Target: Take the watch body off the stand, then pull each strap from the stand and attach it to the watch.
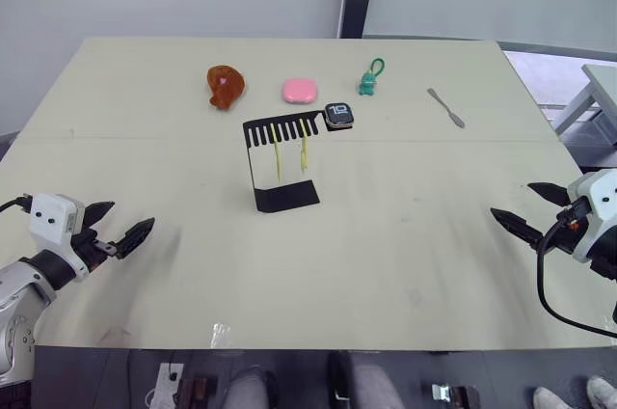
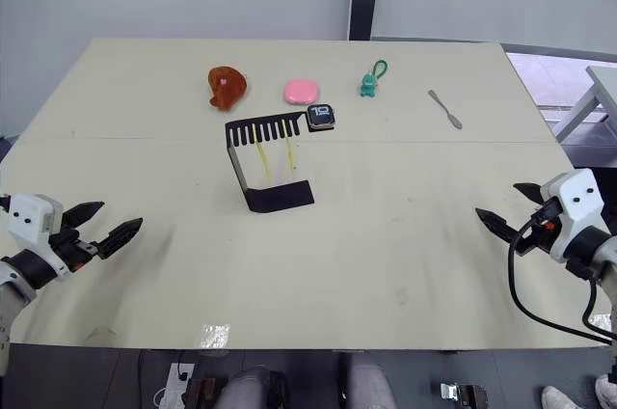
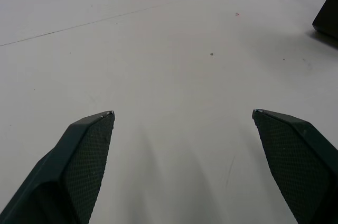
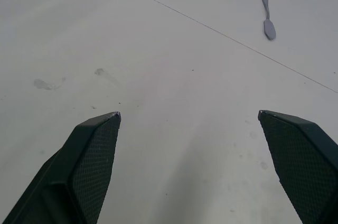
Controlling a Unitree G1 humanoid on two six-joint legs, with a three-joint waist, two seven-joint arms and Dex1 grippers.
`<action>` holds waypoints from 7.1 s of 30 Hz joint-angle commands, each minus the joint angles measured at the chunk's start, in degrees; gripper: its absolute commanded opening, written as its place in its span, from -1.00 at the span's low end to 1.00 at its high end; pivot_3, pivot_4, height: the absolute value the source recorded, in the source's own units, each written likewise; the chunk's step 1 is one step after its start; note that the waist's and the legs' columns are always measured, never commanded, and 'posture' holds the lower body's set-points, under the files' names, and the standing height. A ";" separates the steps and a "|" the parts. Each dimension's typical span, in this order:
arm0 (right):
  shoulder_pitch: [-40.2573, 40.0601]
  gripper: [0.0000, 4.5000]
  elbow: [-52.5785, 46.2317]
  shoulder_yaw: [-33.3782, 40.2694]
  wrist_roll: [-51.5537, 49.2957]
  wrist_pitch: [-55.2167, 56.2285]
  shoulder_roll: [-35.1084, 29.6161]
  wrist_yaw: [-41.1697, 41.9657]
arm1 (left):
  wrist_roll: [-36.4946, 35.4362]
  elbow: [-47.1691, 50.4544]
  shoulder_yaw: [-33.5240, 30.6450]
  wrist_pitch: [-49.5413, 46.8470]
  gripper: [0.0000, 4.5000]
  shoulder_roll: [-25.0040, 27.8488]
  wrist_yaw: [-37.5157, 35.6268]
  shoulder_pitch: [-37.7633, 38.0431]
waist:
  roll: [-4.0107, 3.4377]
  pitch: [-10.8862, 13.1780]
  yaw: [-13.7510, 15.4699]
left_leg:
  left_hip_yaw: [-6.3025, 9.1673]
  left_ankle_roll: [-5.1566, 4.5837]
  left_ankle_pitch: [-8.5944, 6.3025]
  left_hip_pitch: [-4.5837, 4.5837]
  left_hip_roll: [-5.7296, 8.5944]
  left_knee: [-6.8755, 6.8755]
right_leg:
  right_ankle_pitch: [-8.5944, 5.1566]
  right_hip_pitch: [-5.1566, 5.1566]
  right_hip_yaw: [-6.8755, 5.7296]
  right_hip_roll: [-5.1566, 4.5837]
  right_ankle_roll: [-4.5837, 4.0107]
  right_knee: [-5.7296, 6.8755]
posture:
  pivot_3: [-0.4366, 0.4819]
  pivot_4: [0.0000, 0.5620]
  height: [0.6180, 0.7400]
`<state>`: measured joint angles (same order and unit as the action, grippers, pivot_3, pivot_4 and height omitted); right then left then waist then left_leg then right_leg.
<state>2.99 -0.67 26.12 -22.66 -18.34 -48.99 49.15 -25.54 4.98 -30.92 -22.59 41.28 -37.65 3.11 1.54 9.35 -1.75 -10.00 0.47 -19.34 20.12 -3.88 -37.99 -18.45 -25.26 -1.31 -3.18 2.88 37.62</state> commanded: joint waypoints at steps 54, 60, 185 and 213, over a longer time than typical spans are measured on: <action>42.30 0.97 -33.43 -18.65 -30.67 -49.82 30.86 -60.08 | -13.54 8.06 19.44 -8.48 1.00 3.34 -7.93 -38.98 | 0.03 -0.02 -0.76 | 0.07 0.15 0.05 0.21 -0.23 -0.17 | 0.01 -0.22 0.41 0.52 0.02 0.15 | -0.05 -0.47 1.00; 44.04 0.97 -32.00 -21.08 -28.69 -49.79 31.97 -58.98 | -12.50 8.02 20.04 -8.46 1.00 2.42 -8.43 -39.83 | 0.02 -0.02 -1.53 | 0.07 0.15 0.05 0.21 -0.25 -0.17 | 0.01 -0.22 0.41 0.52 0.02 0.16 | -0.05 -0.47 1.00; -0.49 -0.28 -15.35 -11.00 -1.89 -15.23 21.63 -28.01 | -11.63 20.18 29.00 -8.32 1.00 -1.34 -18.57 -30.16 | 0.01 0.02 -1.28 | 0.01 0.32 0.11 0.10 -0.26 0.01 | 0.03 -0.19 0.94 0.84 0.05 0.02 | -0.05 -0.47 1.00; -19.90 0.99 -28.76 14.37 -19.75 -18.75 7.73 -8.31 | -24.84 23.20 -3.72 -21.14 1.00 0.32 -4.89 -1.73 | 0.06 0.00 -0.71 | 0.17 0.25 0.06 0.05 -0.23 -0.01 | 0.03 -0.10 1.10 0.84 0.05 0.02 | -0.05 -0.47 1.00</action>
<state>-16.13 -27.55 36.48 -39.00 -36.80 -40.25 37.35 -47.75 29.32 -30.08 -42.96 42.42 -44.94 0.64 1.60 9.36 -2.46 -9.83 0.71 -19.29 20.13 -4.09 -38.00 -18.42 -25.32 -0.21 -2.34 2.94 37.62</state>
